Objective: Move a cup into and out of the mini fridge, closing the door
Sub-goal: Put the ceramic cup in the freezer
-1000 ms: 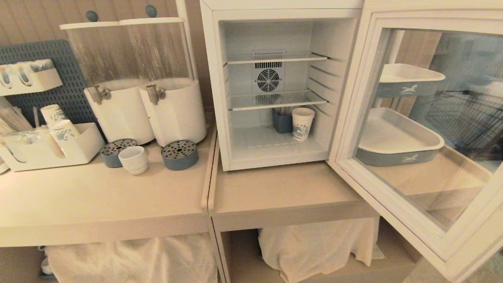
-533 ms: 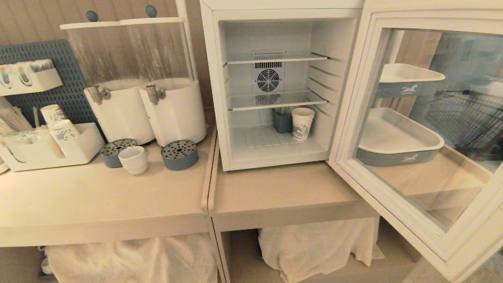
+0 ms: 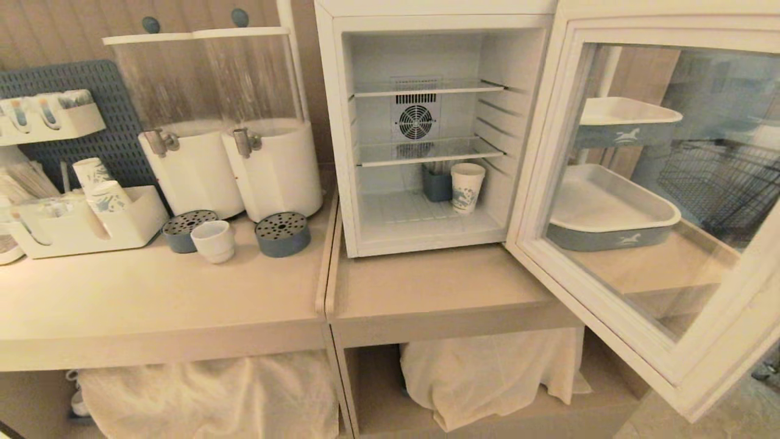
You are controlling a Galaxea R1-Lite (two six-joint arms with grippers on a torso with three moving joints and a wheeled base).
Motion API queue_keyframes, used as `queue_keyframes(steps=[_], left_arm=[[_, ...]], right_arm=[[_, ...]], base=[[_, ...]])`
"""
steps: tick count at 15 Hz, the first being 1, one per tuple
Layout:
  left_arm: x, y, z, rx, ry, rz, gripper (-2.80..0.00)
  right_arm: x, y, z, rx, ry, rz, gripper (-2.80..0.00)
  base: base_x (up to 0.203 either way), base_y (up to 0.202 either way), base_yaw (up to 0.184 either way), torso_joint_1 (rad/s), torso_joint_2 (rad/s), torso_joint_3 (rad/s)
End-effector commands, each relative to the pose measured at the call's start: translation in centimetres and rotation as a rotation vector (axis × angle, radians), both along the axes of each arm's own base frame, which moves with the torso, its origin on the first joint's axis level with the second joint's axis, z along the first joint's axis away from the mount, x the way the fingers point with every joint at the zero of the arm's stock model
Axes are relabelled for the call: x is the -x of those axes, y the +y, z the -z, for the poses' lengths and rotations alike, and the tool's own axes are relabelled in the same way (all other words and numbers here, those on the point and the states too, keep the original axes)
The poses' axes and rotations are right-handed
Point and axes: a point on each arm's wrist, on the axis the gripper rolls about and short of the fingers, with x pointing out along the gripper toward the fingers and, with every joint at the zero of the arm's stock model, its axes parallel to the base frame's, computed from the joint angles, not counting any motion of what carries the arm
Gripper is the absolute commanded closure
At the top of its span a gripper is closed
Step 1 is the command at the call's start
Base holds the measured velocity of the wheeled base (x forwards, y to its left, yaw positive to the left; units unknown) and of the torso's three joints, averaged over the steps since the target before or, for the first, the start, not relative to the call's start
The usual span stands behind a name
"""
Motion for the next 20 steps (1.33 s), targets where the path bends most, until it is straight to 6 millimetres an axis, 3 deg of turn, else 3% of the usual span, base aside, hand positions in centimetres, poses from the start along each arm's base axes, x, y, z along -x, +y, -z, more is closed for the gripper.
queue_keyframes(steps=[1,6,13,20], left_arm=[[0.0,0.0,0.0,0.0,-0.001,0.001,0.0],[0.0,0.0,0.0,0.0,-0.001,0.001,0.0],[0.0,0.0,-0.02,-0.002,-0.002,0.001,0.0],[0.0,0.0,0.0,0.0,-0.001,0.001,0.0]], right_arm=[[-0.02,0.0,0.02,0.0,0.003,0.001,0.0],[-0.02,0.0,0.02,0.0,0.003,0.001,0.0],[-0.02,0.0,0.01,-0.002,0.001,0.001,0.0],[-0.02,0.0,0.01,-0.002,0.001,0.001,0.0]], base=[[-0.188,0.0,0.0,0.002,-0.01,0.002],[-0.168,0.0,-0.001,0.004,0.01,0.001],[0.001,0.006,-0.002,0.0,0.0,0.002],[0.001,0.173,0.005,0.001,0.0,0.002]])
